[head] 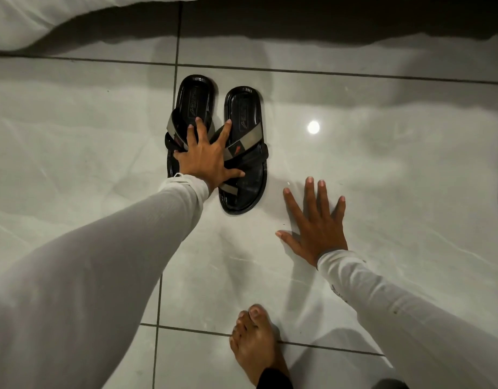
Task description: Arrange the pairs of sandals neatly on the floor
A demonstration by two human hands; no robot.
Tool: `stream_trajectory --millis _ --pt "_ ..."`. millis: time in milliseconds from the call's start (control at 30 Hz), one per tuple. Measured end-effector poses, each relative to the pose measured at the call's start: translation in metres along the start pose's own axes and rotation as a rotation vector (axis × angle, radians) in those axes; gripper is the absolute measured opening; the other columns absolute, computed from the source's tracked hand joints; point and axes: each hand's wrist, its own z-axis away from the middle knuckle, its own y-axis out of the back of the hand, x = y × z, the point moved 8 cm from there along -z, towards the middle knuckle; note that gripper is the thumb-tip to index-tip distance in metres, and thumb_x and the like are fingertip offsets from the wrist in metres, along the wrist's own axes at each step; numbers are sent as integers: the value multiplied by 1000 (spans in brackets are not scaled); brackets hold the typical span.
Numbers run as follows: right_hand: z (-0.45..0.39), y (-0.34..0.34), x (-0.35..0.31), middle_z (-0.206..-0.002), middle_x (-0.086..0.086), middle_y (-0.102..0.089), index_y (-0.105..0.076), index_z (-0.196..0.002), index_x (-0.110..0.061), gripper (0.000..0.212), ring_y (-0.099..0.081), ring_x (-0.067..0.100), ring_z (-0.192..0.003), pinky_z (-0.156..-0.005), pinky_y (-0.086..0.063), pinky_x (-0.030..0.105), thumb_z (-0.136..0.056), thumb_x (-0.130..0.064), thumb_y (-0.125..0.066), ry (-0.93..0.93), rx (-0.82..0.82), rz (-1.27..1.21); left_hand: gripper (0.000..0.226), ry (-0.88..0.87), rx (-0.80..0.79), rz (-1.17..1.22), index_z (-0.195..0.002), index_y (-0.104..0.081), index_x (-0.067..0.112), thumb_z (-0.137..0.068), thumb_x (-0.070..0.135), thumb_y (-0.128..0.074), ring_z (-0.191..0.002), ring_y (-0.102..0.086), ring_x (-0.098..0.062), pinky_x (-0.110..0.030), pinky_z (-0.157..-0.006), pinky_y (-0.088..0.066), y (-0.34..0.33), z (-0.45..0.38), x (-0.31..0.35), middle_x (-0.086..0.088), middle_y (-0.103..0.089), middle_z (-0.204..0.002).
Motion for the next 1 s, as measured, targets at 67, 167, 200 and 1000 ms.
stream_trajectory --millis 67,167,200,1000 --pt "1 0 0 -166 21 3 -2 -158 -29 96 1 47 -152 -111 -16 74 -83 -79 -35 -2 3 0 120 1 -5 9 -157 5 45 -71 70 -74 -155 1 -43 -76 -106 -34 1 2 1 -17 8 -168" --pt "1 1 0 -166 21 4 0 -158 -29 97 1 47 -152 -112 -15 74 -83 -79 -35 -9 -8 8 124 0 75 -34 -158 9 42 -69 73 -72 -154 -9 -43 -73 -107 -36 8 9 1 -17 0 -168" --pt "0 1 0 -166 21 5 1 -158 -29 97 2 47 -152 -112 -15 74 -83 -79 -35 -9 -20 8 126 -3 127 -61 -158 9 39 -68 76 -71 -152 -17 -43 -70 -106 -37 11 12 0 -18 -7 -167" --pt "-92 64 -86 -165 22 -8 -17 -157 -26 95 -7 40 -153 -122 -18 54 -83 -71 -56 106 88 -76 91 37 144 348 -162 -6 24 -88 -5 -50 -142 -38 -42 -52 -113 -44 -2 38 -67 -18 -5 -168"
